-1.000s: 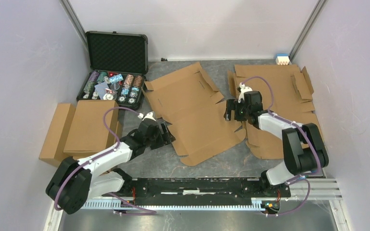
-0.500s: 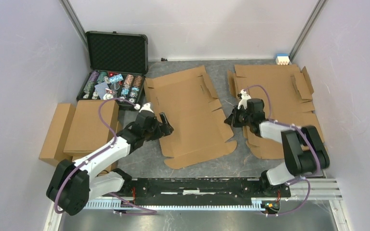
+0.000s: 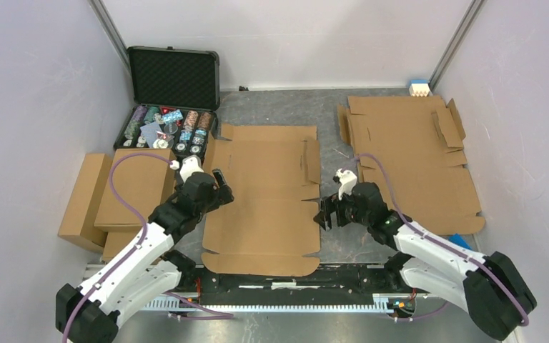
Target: Fold the paper box
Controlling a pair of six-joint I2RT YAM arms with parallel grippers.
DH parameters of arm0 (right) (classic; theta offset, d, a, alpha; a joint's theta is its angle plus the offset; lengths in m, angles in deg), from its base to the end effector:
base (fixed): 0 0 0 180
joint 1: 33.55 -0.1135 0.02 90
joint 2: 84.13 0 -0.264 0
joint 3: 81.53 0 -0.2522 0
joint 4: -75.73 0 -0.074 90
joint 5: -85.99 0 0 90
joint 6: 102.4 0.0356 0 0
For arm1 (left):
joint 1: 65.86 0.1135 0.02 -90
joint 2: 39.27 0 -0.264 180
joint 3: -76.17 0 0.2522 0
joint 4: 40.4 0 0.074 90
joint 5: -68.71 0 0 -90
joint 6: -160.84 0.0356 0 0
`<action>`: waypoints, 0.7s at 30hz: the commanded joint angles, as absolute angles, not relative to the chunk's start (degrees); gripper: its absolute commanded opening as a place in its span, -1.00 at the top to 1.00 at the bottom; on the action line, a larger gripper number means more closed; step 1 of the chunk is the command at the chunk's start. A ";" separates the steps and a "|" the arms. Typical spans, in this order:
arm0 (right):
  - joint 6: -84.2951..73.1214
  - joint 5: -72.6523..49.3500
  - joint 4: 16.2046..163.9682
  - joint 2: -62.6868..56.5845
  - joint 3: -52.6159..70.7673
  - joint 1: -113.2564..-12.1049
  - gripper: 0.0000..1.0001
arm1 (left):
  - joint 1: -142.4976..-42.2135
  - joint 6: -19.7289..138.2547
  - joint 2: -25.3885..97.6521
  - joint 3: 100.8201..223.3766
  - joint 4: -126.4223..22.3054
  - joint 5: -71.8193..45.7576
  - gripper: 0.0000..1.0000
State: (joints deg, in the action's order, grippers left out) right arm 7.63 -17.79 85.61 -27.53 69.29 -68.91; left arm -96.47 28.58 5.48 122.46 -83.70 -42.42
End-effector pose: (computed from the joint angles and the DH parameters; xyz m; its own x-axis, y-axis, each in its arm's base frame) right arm 0.1459 0.1139 0.1520 -0.7097 -0.0957 -0.6979 -0.5040 0.7612 0.4081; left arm 0.1482 -0.0728 0.2347 -0.5880 -0.3810 -0.7135 -0.2052 0.9235 -0.3240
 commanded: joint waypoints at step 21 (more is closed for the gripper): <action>9.67 16.36 97.83 18.72 18.98 -68.71 -0.76 | -96.45 15.33 11.79 121.12 -93.57 -57.63 -0.99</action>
State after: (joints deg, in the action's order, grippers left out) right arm 10.30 9.92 95.62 16.16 23.50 -68.43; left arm -96.47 19.86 9.89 121.87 -92.38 -54.70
